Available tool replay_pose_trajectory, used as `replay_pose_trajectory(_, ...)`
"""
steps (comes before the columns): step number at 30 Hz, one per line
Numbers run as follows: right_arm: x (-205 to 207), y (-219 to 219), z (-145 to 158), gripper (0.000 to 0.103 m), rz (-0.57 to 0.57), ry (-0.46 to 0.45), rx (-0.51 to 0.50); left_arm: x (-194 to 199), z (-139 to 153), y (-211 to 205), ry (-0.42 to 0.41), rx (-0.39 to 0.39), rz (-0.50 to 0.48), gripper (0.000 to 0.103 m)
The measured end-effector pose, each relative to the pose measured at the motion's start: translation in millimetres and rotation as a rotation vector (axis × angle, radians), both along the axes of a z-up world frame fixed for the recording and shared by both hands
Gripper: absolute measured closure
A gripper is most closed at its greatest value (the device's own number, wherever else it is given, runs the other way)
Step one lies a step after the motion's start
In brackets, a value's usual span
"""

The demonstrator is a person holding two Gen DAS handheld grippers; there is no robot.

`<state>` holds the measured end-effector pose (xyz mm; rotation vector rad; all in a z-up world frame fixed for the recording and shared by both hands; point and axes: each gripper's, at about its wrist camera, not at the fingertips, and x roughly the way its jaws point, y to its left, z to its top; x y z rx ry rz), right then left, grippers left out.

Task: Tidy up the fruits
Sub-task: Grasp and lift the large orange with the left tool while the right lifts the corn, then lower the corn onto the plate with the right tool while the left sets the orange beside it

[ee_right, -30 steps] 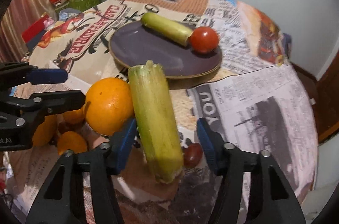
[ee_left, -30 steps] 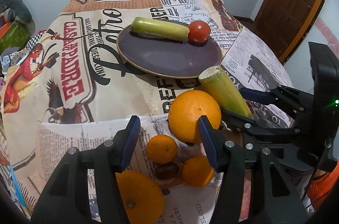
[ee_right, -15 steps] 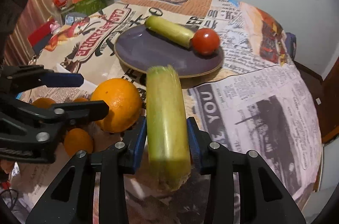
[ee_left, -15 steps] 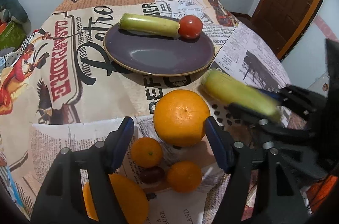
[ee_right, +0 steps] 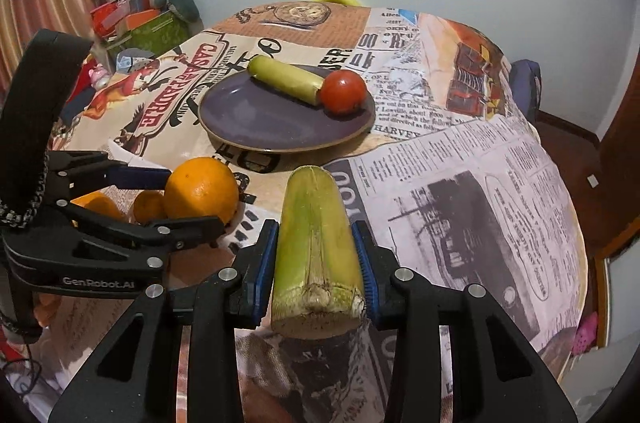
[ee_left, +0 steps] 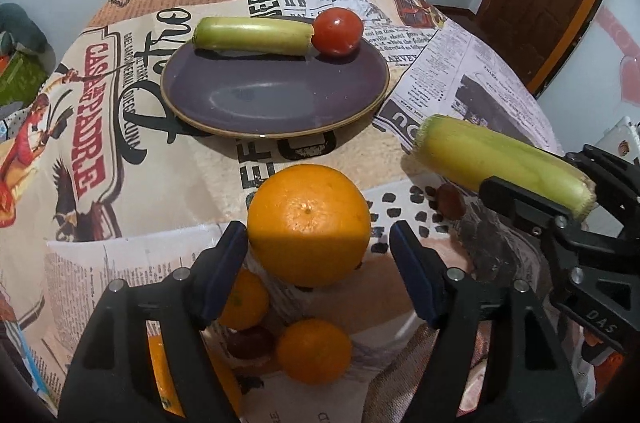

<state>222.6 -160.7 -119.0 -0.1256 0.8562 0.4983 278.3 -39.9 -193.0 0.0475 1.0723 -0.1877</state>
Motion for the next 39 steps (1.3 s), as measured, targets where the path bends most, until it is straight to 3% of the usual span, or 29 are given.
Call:
replay_pose_trajectory(6,-1.4,-1.8,2.9,0.069,-0.003,-0.01,0.017,10.6,-12.5,3.2,0.049,-0.026,0.021,0.031)
replay_pose_trajectory(9,-1.7,-1.5,4.7,0.069,-0.002,-0.017,0.02,11.1,-12.8,4.3,0.03,-0.022,0.035,0.037)
replay_pose_trajectory(15,-1.5,-1.3,8.4,0.069,-0.005,-0.025,0.021,10.1,-8.7,17.2,0.037,-0.081,0.068,0.039)
replay_pose_trajectory(39,13.6,23.6,50.5,0.069,-0.005,-0.129,0.059,-5.7,79.5,59.2,-0.204,-0.117,0.127,0.039)
